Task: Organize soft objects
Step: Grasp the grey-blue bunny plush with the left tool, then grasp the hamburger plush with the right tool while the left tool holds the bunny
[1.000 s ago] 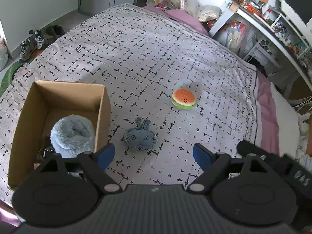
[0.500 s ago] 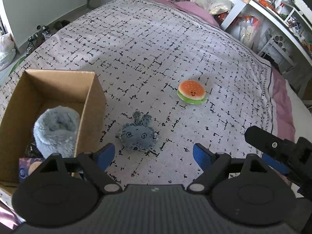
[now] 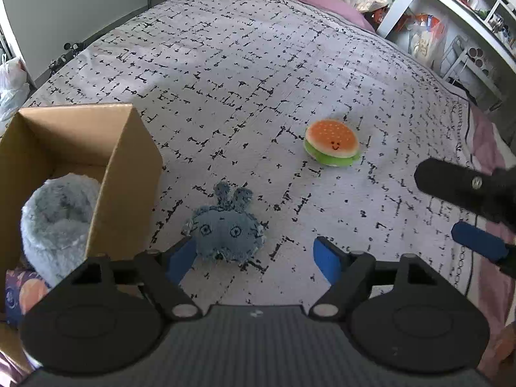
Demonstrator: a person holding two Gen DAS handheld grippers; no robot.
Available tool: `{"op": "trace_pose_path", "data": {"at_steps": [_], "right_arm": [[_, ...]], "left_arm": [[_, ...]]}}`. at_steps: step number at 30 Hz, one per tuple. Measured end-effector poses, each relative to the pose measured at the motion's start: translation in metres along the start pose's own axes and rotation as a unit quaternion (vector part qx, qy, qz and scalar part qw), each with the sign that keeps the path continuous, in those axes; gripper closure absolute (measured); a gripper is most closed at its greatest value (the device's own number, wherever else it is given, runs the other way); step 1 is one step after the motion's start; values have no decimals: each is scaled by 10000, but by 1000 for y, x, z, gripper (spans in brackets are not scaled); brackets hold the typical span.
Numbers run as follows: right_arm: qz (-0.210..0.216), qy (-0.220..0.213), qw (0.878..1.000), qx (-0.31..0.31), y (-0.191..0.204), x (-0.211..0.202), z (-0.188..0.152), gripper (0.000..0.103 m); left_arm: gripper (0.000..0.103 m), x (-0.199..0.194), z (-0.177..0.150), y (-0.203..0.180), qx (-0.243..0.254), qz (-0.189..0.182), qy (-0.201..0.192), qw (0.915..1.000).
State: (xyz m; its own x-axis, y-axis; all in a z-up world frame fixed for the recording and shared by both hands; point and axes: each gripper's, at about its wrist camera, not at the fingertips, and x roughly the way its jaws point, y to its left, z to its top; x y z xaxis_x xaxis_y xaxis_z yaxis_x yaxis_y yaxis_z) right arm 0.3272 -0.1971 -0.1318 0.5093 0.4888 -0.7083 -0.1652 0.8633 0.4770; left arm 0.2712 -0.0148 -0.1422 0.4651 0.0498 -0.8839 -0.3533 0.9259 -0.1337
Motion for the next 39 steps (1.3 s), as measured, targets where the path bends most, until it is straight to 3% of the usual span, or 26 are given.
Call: {"op": "trace_pose_path", "data": {"at_steps": [13,15,20,29,39], "right_arm": [[-88,260,9995,-150,2,38,6,2],[-118,281,9993,-219,3,44,6,3],[-184,356,9987,-315,5,59,8,4],[-406,263,9971,-579,14,78,10,6],[-759,63,9924,-967,22,101,16,6]], "left_arm": [[45,36,-3,9,-30,292,94,9995],[60,39,-1,11,-37,321,104,9994],[70,39,8,16,-99,163,42,9998],[73,32,34,22,-263,-140,-173,9994],[72,40,51,31,-377,-288,-130,9988]]}}
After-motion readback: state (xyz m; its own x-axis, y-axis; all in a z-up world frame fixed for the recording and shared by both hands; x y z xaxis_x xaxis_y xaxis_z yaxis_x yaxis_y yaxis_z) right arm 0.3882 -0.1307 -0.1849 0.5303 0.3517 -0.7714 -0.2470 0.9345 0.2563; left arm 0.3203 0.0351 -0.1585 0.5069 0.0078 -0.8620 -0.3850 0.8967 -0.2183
